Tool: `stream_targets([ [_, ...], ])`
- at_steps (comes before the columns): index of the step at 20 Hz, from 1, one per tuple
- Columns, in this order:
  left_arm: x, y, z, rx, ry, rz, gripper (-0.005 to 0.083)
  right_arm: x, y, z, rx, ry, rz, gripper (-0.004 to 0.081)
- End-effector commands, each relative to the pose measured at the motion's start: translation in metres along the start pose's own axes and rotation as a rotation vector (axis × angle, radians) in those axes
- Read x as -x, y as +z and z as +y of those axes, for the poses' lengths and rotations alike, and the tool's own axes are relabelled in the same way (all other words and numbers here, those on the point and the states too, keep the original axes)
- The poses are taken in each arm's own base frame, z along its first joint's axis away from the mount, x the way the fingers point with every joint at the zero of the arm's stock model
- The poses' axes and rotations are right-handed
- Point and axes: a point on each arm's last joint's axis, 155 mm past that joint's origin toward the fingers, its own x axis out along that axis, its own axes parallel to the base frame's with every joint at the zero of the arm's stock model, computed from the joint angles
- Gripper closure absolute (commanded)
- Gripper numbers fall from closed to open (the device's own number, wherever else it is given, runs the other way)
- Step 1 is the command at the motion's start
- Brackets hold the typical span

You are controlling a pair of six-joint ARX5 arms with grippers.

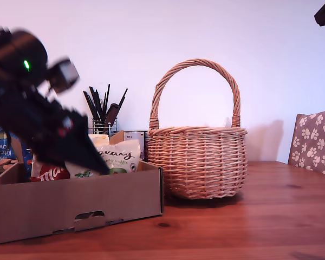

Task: Move the bags of Easter eggs from the cardboard box on the left into the woven basket on the right side.

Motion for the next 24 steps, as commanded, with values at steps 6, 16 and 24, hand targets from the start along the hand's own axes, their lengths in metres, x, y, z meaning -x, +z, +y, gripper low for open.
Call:
stream_targets([
  [6,-0.014,-0.009,0.000,0.008,-0.016,0.019,0.0508,-0.003,-0.007,0.000,-0.001,0.006,0.011,0.0783],
  [16,0.010,0.044,0.000,-0.017,-0.002,-0.056,0.0685,-0.003,-0.007,0.000,-0.001,0.006,0.011,0.0783],
  [24,0.045,0.127,-0.065,-0.125,-0.151,-0.258,0.0685,-0.003,-0.006,0.000,0.000,0.006,0.010,0.0783],
])
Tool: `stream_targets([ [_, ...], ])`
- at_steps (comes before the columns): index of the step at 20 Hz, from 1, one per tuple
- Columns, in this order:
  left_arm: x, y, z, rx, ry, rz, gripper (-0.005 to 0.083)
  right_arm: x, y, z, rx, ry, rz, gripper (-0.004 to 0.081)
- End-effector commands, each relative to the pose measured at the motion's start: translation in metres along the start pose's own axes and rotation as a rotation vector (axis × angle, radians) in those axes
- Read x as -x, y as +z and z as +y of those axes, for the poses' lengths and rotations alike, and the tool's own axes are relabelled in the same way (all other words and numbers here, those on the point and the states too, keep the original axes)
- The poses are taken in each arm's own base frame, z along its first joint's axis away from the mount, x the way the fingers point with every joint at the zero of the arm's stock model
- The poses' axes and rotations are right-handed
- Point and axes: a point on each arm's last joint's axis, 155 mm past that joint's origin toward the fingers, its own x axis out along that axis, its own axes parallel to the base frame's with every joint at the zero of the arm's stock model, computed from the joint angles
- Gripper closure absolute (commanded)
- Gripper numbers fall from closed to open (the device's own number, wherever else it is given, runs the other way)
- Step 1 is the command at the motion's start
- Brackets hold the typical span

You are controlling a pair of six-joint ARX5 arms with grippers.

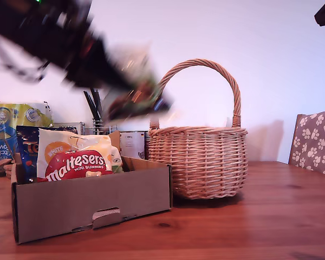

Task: Move the bags of Easter eggs from the cardboard box on the left into the woven basket on the right side.

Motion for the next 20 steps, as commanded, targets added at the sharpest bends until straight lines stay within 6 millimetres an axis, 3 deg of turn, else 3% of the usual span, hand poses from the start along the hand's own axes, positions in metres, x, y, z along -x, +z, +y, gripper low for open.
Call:
stream_targets([
  [1,-0.015,-0.005,-0.013,-0.007,-0.036,-0.002,0.0685,-0.003,-0.007,0.000,-0.001,0.006,0.011,0.0783],
  [4,-0.029,0.021,-0.017,-0.110,0.030,-0.084,0.0685,-0.003,-0.006,0.000,0.000,0.006,0.010,0.0783],
  [9,-0.045,0.050,0.000,-0.183,0.145,-0.201,0.0685,-0.003,-0.006,0.000,-0.001,0.006,0.010,0.0783],
  [13,-0.077,0.047,0.020,-0.114,0.141,-0.166,0.0685,-0.003,-0.006,0.000,-0.001,0.006,0.010,0.0783],
  [16,-0.100,0.044,0.033,0.031,0.128,-0.104,0.0685,-0.003,-0.006,0.000,-0.001,0.006,0.010,0.0783],
  [20,-0.124,0.022,0.046,0.210,0.123,0.058,0.0685,-0.003,-0.006,0.000,-0.001,0.006,0.010,0.0783],
])
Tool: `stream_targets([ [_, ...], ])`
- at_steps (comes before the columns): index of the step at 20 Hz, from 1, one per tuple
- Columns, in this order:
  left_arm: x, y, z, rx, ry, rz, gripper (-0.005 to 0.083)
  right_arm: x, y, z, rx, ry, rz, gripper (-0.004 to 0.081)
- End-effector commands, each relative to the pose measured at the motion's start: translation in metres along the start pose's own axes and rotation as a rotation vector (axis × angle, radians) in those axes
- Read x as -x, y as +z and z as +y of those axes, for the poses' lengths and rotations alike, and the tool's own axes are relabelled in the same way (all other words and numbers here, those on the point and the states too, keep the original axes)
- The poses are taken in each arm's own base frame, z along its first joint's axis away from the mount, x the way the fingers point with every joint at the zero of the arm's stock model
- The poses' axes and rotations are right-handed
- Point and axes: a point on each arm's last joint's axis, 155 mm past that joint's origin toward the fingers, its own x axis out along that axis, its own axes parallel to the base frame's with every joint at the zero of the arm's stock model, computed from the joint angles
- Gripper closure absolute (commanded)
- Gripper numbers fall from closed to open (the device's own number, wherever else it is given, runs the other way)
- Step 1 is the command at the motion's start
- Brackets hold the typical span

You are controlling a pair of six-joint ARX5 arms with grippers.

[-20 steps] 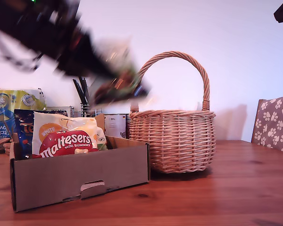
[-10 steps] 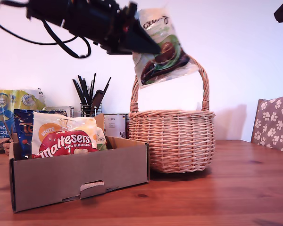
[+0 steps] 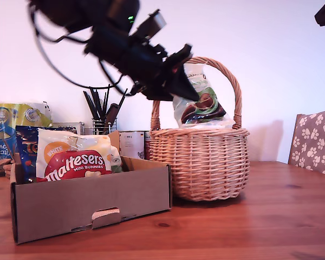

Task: Move the bags of Easter eggs from the cardboard box on the left into the woven basket on the right side.

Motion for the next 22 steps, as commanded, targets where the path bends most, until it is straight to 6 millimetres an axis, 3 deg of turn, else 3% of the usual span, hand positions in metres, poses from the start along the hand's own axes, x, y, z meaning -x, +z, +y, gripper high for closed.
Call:
stream_targets([
  [1,-0.015,-0.028,0.005,0.058,0.000,0.095,0.0685,-0.003,-0.006,0.000,-0.001,0.006,0.010,0.0783],
  [8,-0.018,-0.040,0.019,0.096,0.066,0.150,0.0673,-0.003,-0.006,0.000,0.000,0.006,0.010,0.0783],
  [9,-0.018,-0.040,0.020,0.096,0.073,0.151,0.0629,-0.003,-0.006,0.000,0.000,0.006,0.009,0.0783],
  [11,-0.018,-0.039,0.025,0.102,0.106,0.143,0.0435,-0.003,-0.006,0.001,0.000,0.007,0.009,0.0783],
  [13,-0.019,-0.038,0.028,0.092,0.137,0.143,0.0346,-0.003,-0.006,0.002,0.000,0.017,0.009,0.0783],
  [17,-0.017,-0.033,0.035,0.080,0.186,0.131,0.0353,-0.003,-0.004,0.010,0.001,0.059,0.002,0.0783],
  [22,-0.002,-0.025,0.026,0.082,0.179,0.189,0.0549,-0.003,-0.004,0.010,0.001,0.059,0.001,0.0783],
])
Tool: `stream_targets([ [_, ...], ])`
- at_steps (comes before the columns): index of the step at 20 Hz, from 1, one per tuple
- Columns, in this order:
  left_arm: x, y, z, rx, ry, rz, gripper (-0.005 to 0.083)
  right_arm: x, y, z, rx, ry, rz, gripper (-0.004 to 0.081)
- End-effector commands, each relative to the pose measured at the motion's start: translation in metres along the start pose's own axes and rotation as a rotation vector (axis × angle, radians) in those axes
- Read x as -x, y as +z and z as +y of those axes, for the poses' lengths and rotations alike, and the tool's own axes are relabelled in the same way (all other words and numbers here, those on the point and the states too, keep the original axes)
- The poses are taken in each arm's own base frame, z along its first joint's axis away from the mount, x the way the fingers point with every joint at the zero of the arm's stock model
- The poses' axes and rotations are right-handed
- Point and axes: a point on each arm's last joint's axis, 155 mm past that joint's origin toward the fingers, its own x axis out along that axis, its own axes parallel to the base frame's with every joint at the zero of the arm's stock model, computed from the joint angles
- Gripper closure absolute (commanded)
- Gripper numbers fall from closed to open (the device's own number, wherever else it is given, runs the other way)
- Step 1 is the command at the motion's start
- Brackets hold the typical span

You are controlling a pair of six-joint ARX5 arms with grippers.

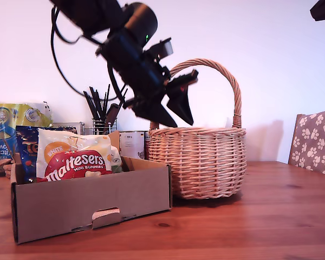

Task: Move the bags of Easter eggs from the cardboard box on the left into the woven basket on the right side.

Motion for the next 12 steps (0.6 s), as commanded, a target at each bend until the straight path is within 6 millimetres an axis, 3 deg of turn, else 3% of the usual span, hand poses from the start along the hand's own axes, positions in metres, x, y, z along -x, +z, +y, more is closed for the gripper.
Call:
stream_targets([
  [1,0.015,0.006,-0.010,-0.008,-0.026,0.001,0.0595,-0.003,-0.006,0.000,-0.001,0.007,0.009,0.0783],
  [4,0.037,-0.005,-0.021,-0.063,-0.064,0.066,0.0783,-0.003,-0.006,0.000,-0.001,0.006,0.009,0.0783],
  [9,0.069,-0.015,-0.028,-0.118,-0.074,0.090,0.0797,-0.003,-0.006,-0.001,-0.001,0.002,0.010,0.0783],
  [12,0.086,-0.034,-0.023,-0.135,-0.070,0.082,0.0797,-0.003,-0.007,-0.001,-0.002,0.002,0.012,0.0783],
])
